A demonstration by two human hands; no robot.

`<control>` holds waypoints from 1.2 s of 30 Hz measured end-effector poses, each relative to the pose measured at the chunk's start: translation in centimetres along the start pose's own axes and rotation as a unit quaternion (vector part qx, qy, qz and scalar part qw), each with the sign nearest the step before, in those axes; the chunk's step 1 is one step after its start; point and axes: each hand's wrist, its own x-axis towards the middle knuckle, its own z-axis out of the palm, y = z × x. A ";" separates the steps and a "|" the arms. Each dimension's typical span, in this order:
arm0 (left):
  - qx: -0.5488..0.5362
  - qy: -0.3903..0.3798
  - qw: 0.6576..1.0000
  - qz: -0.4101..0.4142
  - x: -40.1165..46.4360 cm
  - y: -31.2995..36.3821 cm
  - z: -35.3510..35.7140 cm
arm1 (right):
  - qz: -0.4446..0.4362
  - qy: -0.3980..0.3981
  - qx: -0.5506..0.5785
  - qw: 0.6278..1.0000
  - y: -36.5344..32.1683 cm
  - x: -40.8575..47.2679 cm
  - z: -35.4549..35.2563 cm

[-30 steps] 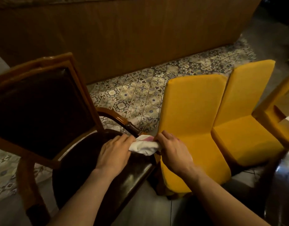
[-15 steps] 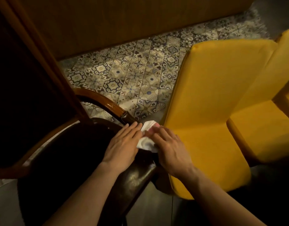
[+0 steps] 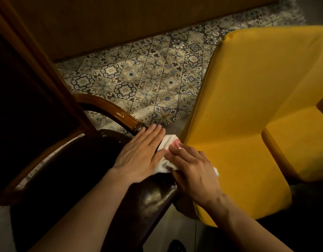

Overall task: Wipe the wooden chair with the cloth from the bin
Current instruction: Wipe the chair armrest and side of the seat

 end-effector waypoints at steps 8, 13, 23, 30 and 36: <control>0.000 0.028 0.999 -0.035 0.0 0.7 2.2 | -0.024 0.000 0.011 1.000 3.5 -4.5 -0.4; -0.006 0.042 0.998 -0.045 0.0 0.8 2.6 | -0.026 -0.008 0.004 1.000 4.7 -6.7 -1.1; -0.047 0.071 0.996 -0.042 0.2 0.9 3.0 | -0.037 -0.019 -0.008 0.999 1.2 -0.6 -1.5; -0.079 0.070 0.993 -0.045 0.2 0.6 2.6 | -0.044 -0.053 -0.013 0.998 0.5 2.0 -1.2; -0.069 0.058 0.995 -0.046 0.3 0.5 2.5 | -0.050 -0.061 -0.017 0.997 0.9 1.0 -1.9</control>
